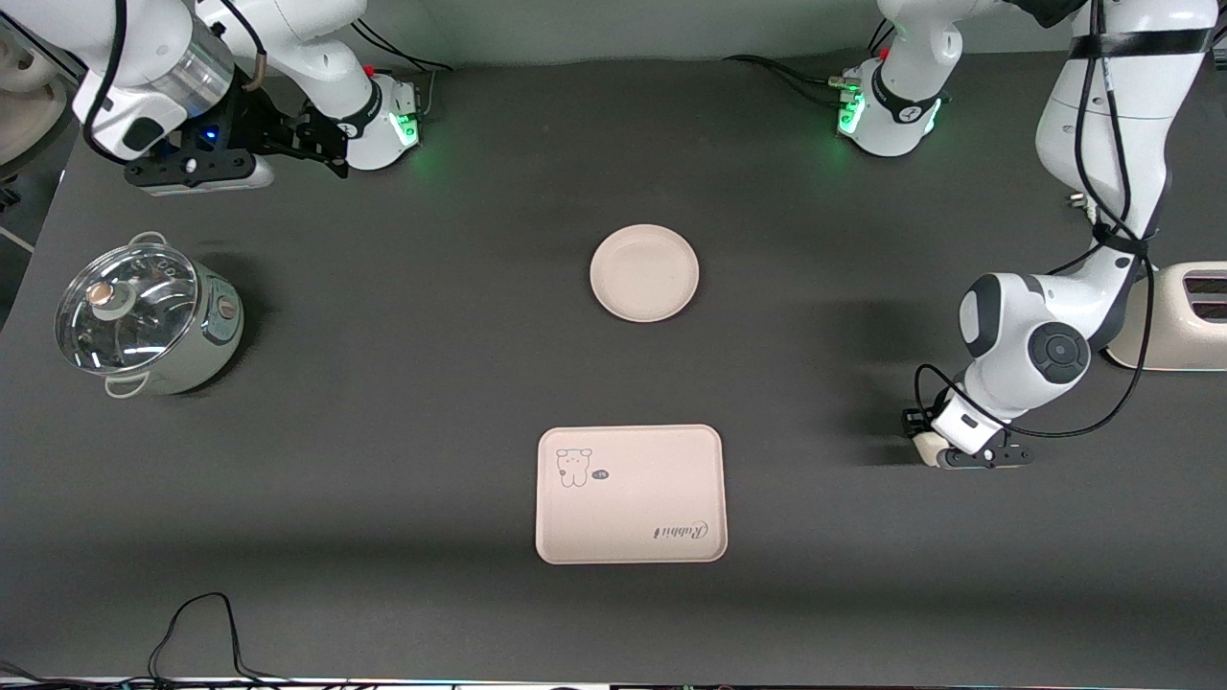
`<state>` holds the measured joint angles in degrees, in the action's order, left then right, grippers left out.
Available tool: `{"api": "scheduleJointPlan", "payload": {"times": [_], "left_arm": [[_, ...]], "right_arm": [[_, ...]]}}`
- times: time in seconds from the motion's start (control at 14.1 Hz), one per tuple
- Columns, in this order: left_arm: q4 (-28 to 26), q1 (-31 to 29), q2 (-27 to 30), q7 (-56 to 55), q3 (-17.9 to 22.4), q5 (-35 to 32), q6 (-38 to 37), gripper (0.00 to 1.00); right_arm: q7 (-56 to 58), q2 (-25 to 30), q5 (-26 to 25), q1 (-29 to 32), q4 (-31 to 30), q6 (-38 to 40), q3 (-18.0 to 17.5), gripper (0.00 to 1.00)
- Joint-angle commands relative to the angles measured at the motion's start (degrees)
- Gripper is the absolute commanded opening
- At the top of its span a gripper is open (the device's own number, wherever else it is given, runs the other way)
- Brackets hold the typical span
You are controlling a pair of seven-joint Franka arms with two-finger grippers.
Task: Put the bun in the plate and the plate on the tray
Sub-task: 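Reach the left gripper to the white bun and grasp it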
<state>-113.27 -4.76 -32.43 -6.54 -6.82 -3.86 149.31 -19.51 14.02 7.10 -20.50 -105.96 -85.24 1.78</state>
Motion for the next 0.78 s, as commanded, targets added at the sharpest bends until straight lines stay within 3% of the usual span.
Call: {"api": "scheduleJointPlan", "payload": {"times": [0.0, 0.21, 0.71], "left_arm": [[0.60, -0.16, 1.14, -0.22, 0.05, -0.97, -0.86, 0.00], [0.60, 2.02, 5.43, -1.88, -0.56, -0.89, -6.81, 0.00], [-0.28, 15.82, 17.12, -14.54, -2.13, 0.34, -21.16, 0.00]], "right_arm": [[-0.44, 1.45, 2.12, -0.77, -1.71, -0.02, 1.30, 1.00], [-0.44, 1.19, 2.12, -0.77, -1.71, -0.02, 1.47, 1.00], [-0.44, 0.84, 1.95, -0.68, -1.62, -0.02, 1.56, 1.00]]}}
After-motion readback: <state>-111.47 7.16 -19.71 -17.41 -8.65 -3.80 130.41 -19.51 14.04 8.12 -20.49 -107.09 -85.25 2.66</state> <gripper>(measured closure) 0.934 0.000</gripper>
